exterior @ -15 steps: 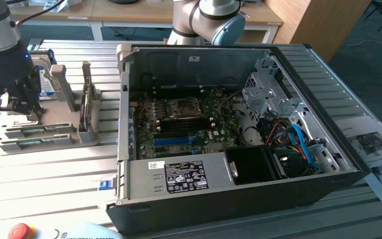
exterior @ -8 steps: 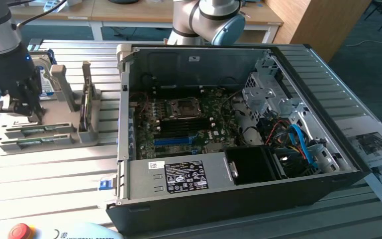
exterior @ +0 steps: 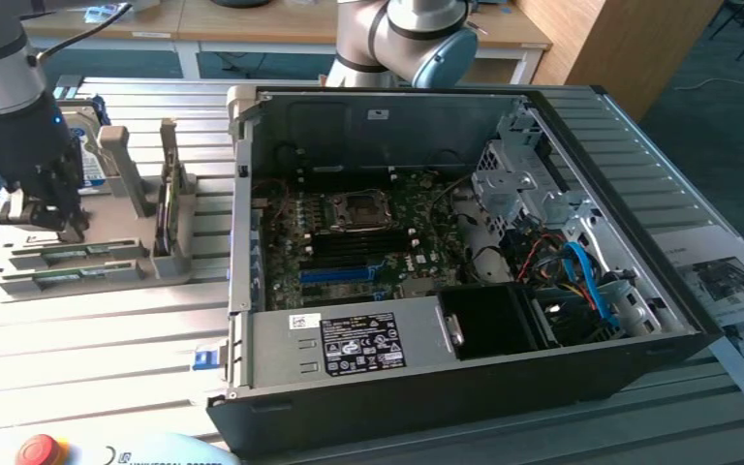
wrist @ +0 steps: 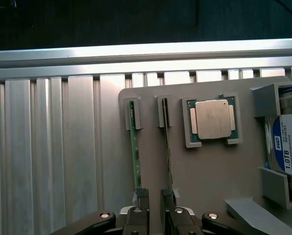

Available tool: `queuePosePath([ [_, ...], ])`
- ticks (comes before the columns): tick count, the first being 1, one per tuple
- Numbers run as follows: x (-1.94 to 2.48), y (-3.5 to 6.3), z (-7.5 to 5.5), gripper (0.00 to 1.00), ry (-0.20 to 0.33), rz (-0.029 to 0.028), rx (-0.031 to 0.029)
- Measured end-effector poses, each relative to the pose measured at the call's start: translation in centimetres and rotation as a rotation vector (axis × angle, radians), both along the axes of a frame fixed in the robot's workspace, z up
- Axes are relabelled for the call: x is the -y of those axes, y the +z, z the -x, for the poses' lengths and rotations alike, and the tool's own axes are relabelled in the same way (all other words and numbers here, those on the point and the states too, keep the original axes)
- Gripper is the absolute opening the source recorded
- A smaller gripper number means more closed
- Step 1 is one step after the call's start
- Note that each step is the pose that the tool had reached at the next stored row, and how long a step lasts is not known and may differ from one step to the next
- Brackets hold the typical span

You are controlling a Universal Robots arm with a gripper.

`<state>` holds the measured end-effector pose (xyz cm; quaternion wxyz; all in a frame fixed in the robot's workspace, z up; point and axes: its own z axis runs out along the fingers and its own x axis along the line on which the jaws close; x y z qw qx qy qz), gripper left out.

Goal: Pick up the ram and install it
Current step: 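Pick up the ram and move it above insertion slot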

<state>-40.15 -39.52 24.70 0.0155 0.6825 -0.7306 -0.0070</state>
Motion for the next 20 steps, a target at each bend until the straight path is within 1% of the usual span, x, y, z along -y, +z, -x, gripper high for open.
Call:
queuePosePath([
  [13,0.0,-1.46,0.0,0.24,0.0,0.0003,0.0003],
  [18,0.0,-1.5,0.0,0.24,0.0,0.0004,0.0001],
  [20,0.08,-1.53,0.0,0.24,0.0,0.0001,0.0006],
])
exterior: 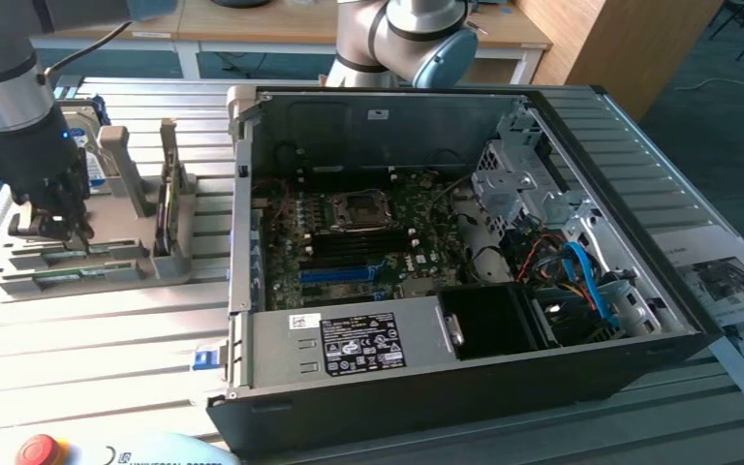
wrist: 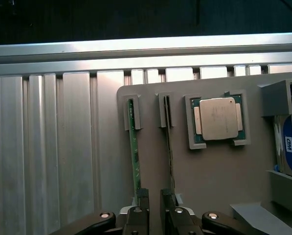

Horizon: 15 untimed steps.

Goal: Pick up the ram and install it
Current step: 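Pick up the ram and move it above insertion slot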

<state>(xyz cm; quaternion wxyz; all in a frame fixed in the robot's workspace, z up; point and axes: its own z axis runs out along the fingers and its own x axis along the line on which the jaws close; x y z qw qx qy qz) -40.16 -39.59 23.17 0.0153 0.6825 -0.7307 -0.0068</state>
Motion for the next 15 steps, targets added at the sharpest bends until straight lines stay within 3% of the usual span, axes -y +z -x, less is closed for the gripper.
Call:
queuePosePath([
  [7,0.83,0.01,-0.02,0.24,0.0,0.0003,-0.0004],
  [12,0.84,0.01,-0.02,0.24,0.0,0.0003,-0.0004],
  [15,0.85,0.01,-0.01,0.24,0.0,0.0003,0.0048],
])
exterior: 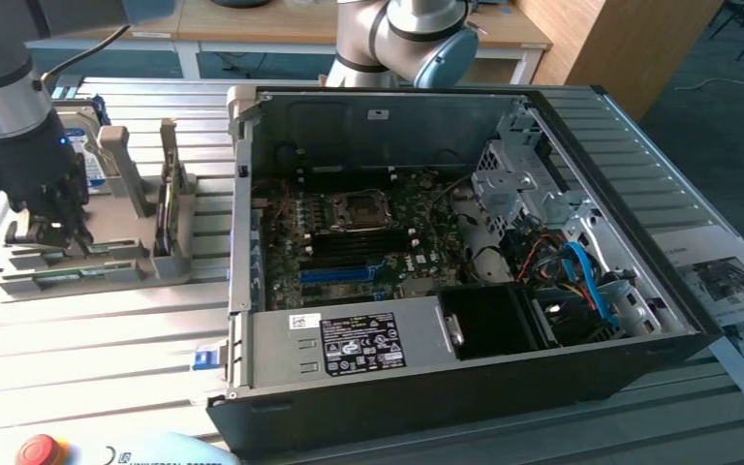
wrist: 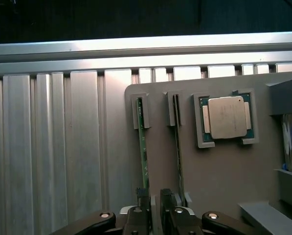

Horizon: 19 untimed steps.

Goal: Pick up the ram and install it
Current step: 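Pick up the ram and move it above insertion slot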

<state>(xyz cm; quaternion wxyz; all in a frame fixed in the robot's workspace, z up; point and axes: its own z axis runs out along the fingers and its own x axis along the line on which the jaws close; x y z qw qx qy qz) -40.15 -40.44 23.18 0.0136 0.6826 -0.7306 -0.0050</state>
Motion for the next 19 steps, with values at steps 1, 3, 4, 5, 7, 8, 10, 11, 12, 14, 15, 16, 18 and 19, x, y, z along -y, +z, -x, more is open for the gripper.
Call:
queuePosePath([
  [1,-0.01,-0.01,0.01,0.24,0.0,0.0,0.0029],
  [3,-0.01,-0.01,0.02,0.24,0.0,-0.0001,0.0079],
  [4,-0.01,-0.02,0.02,0.24,0.0,-0.0002,0.0092],
  [5,-0.01,-0.02,0.02,0.24,0.0,-0.0002,0.0092],
  [7,-0.01,-0.02,0.02,0.24,0.0,-0.0001,0.0093],
  [8,-0.01,-0.02,0.02,0.24,0.0,-0.0001,0.0092],
  [10,-0.01,-0.12,0.03,0.24,0.0,-0.0002,0.0099],
  [11,0.0,-0.18,0.03,0.24,0.0,-0.0001,0.0101],
  [12,0.0,-0.26,0.03,0.24,0.0,-0.0002,0.0106],
  [14,0.01,-0.4,0.03,0.24,0.0,-0.0001,0.011],
  [15,0.01,-0.47,0.03,0.24,0.0,0.0,0.0111],
  [16,0.02,-0.54,0.03,0.24,0.0,0.0001,0.0112],
  [18,0.05,-0.66,0.03,0.24,0.0,0.0002,0.0112],
  [19,0.06,-0.72,0.03,0.24,0.0,0.0003,0.0112],
])
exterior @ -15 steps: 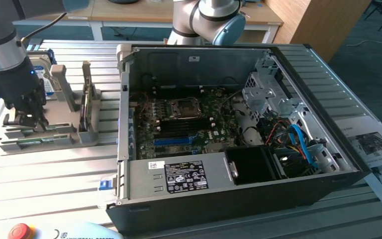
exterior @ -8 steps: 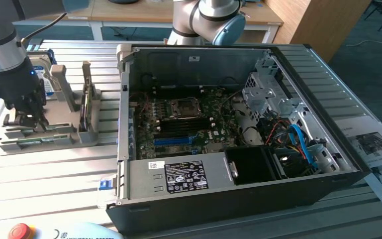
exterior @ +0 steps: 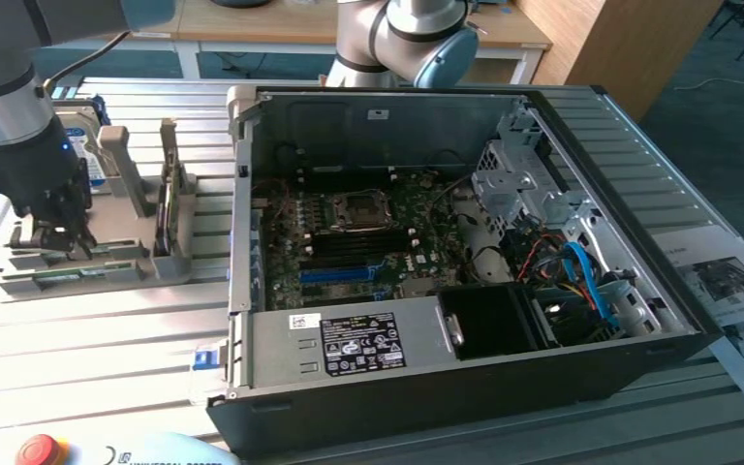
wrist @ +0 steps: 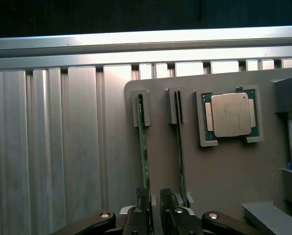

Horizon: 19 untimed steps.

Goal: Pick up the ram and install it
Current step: 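Pick up the ram and move it above insertion slot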

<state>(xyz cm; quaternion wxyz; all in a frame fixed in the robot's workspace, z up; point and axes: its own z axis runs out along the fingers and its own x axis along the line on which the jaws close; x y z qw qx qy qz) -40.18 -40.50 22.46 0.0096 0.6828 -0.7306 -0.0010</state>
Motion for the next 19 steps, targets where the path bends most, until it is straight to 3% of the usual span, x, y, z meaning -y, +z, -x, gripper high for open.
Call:
queuePosePath([
  [19,0.47,-0.33,-0.01,0.24,0.0,0.0001,0.0017],
])
